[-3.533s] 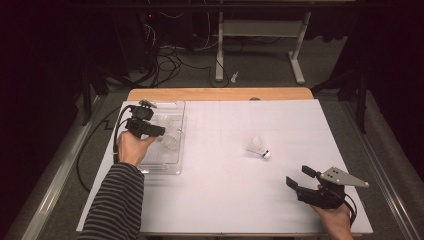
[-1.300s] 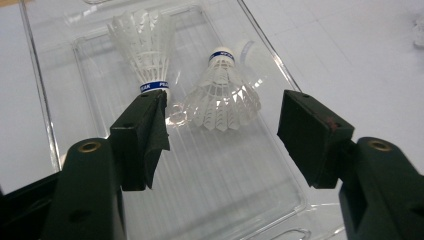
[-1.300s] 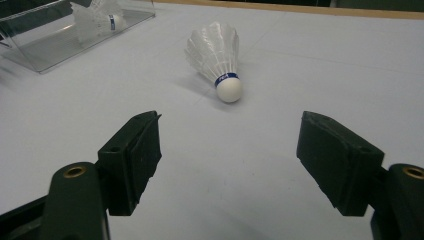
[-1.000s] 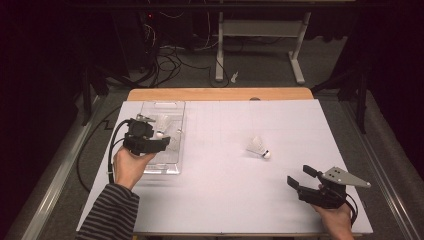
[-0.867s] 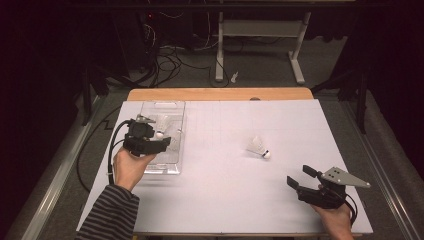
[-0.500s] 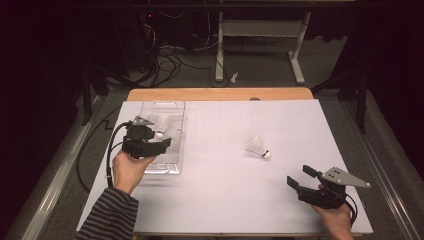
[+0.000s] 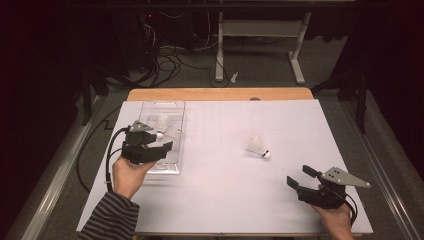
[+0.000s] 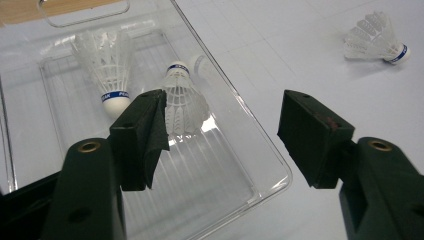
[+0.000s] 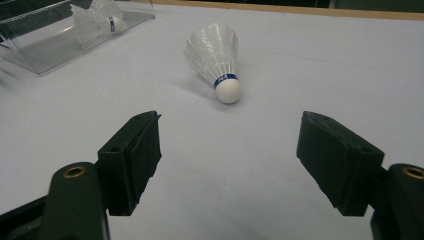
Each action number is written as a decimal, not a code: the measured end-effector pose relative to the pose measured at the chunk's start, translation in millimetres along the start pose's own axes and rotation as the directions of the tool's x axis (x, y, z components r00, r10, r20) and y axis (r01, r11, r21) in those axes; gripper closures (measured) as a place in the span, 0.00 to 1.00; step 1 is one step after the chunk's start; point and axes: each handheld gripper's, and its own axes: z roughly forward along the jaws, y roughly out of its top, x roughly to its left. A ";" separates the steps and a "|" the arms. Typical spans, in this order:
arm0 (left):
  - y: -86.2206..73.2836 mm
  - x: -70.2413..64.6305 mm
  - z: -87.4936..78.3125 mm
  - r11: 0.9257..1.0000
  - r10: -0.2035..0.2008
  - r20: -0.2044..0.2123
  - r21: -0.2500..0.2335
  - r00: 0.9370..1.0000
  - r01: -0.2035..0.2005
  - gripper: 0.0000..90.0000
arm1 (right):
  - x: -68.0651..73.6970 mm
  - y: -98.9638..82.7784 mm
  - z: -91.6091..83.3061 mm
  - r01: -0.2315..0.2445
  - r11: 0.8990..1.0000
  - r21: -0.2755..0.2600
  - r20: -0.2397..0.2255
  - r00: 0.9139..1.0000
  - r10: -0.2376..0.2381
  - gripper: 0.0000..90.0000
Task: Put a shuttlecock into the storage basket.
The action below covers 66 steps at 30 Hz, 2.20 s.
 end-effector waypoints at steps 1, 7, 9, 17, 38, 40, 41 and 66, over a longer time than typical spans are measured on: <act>-0.7 0.0 -0.4 1.000 0.003 0.000 0.000 1.000 -0.003 0.41 | -0.2 0.0 0.0 0.001 1.000 0.000 -0.001 1.000 -0.001 0.29; -3.1 -1.4 -3.4 1.000 -0.002 0.014 -0.010 1.000 0.003 0.41 | 0.1 0.1 0.1 -0.001 1.000 0.001 0.000 1.000 0.001 0.29; -3.4 -1.5 -4.3 1.000 0.000 0.016 -0.012 1.000 0.000 0.41 | 0.1 0.1 0.3 0.000 1.000 0.001 -0.001 1.000 0.000 0.29; -7.7 -3.7 -9.9 1.000 0.008 0.031 -0.023 0.999 -0.007 0.41 | 0.5 0.1 0.0 0.000 1.000 0.000 0.000 1.000 0.000 0.29; -17.4 -5.1 -19.6 0.999 0.011 0.051 -0.039 0.999 -0.009 0.41 | 0.2 0.2 -0.8 -0.003 1.000 -0.006 0.001 1.000 0.003 0.29; -19.0 -5.8 -19.9 0.999 0.012 0.055 -0.040 0.998 -0.010 0.41 | 0.3 0.1 -0.7 -0.004 1.000 -0.004 0.003 1.000 0.004 0.29; -19.8 -6.2 -20.2 0.999 0.014 0.058 -0.040 0.998 -0.011 0.41 | 0.3 0.2 -0.7 -0.004 1.000 -0.004 0.002 1.000 0.004 0.29; -36.1 -8.4 -22.9 0.999 0.018 0.085 -0.044 0.996 -0.014 0.40 | -0.5 0.5 -0.2 -0.003 1.000 -0.004 0.001 1.000 0.003 0.29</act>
